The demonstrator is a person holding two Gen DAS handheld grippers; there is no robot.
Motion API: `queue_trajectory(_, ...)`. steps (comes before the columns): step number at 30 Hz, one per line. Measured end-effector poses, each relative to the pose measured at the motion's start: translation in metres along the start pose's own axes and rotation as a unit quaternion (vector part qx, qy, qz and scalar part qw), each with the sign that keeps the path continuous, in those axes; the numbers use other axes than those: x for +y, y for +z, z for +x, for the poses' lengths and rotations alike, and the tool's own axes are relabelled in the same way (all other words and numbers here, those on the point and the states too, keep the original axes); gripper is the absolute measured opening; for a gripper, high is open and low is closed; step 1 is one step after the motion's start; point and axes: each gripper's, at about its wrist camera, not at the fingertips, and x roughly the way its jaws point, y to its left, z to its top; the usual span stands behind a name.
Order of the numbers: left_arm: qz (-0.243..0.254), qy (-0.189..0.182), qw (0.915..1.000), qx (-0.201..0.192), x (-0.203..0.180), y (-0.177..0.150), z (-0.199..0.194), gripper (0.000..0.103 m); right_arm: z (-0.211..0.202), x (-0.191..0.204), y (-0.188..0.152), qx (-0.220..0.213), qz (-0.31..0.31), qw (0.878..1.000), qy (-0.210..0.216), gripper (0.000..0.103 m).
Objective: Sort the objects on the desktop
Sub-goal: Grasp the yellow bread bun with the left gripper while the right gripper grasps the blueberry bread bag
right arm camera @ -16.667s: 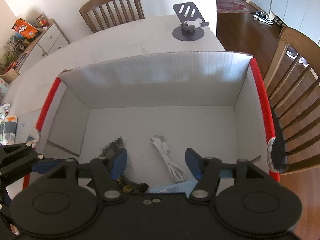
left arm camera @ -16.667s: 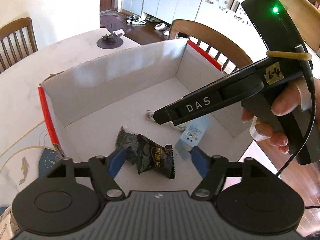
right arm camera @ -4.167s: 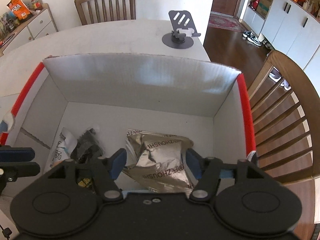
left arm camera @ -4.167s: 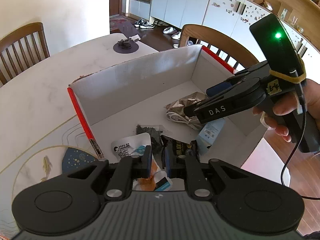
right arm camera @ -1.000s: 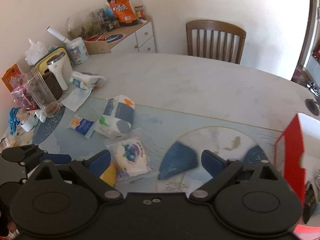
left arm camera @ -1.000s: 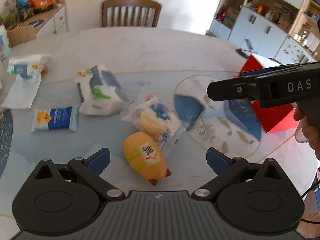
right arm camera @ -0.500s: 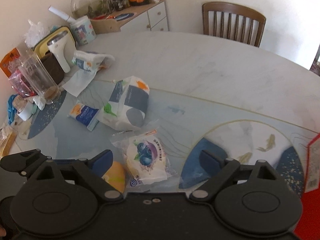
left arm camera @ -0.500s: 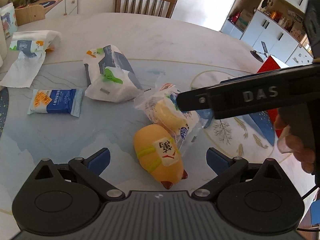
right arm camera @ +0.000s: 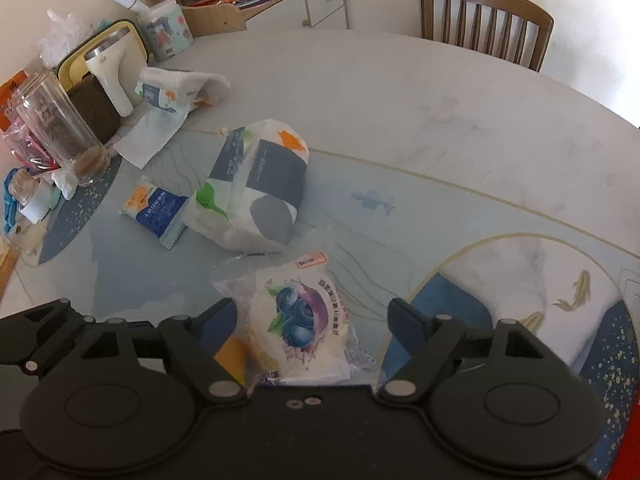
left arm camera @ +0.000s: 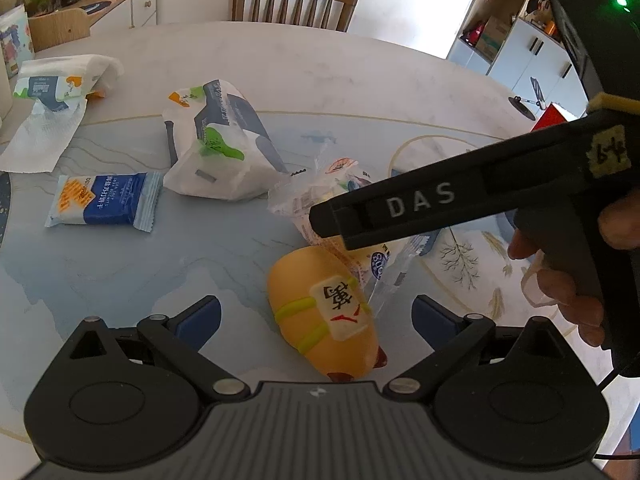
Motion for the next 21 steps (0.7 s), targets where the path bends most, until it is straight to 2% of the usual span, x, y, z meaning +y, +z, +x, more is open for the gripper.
queue_trajectory(4, 0.008, 0.002, 1.0000, -0.002, -0.001, -0.001, 0.002, 0.098, 0.006, 0.000, -0.001, 0.006, 0.002, 1.000, 0.003, 0.081)
queue_trajectory(8, 0.012, 0.003, 0.9999, -0.001, -0.002, -0.001, 0.004, 0.091, 0.010, 0.001, -0.001, 0.013, 0.002, 1.000, 0.006, 0.074)
queue_trajectory(13, 0.012, 0.003, 0.9999, 0.000, -0.001, -0.002, 0.003, 0.080, 0.012, 0.002, -0.002, 0.014, 0.002, 1.000, 0.006, 0.070)
queue_trajectory(15, 0.013, 0.003, 0.9999, 0.001, -0.001, -0.002, 0.002, 0.071, 0.012, 0.001, -0.002, 0.015, 0.004, 1.000, 0.007, 0.067)
queue_trajectory(21, 0.018, -0.001, 0.9998, -0.002, -0.004, -0.002, -0.001, 0.061, 0.012, 0.000, -0.004, 0.017, 0.010, 1.000, 0.009, 0.061)
